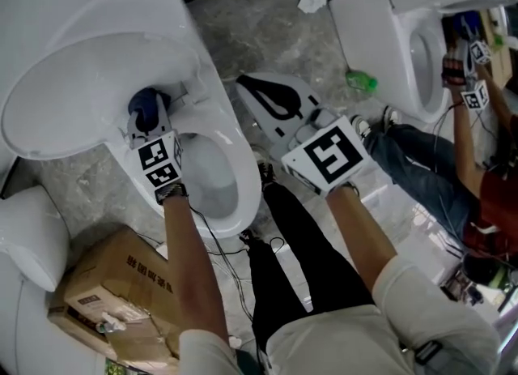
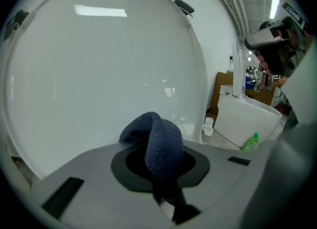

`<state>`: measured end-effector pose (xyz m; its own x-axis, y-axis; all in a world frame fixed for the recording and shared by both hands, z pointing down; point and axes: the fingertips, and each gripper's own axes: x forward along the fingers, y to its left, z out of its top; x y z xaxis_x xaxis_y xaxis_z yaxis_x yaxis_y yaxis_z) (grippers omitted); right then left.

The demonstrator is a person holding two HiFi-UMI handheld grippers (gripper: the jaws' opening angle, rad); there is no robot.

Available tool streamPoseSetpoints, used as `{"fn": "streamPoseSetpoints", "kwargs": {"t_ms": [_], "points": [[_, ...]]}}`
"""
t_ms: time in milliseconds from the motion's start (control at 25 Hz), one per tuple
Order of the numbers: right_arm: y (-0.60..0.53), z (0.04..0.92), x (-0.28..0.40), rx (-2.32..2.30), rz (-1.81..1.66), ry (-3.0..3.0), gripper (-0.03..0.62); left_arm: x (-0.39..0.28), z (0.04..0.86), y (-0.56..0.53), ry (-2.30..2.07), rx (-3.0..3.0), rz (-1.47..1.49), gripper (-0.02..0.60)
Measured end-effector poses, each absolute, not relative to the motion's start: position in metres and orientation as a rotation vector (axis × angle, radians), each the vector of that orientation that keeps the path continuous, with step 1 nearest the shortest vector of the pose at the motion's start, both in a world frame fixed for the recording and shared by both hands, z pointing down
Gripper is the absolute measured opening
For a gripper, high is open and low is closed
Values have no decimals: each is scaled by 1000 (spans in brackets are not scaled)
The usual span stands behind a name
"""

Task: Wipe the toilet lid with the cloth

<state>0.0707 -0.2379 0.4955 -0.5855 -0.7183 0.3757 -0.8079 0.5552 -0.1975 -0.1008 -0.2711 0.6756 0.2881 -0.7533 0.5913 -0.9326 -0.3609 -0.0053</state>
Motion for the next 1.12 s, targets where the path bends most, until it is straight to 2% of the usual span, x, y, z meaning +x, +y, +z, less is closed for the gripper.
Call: {"fn": "streamPoseSetpoints", "kwargs": {"t_ms": [640,1120], "points": [[-241,454,112,1353,441,-2504,29,-11,621,-290,-1398,2374,653,54],[-246,401,120,1370,411,-2530,31,13,503,-293,-1449,2543,477,54]]}}
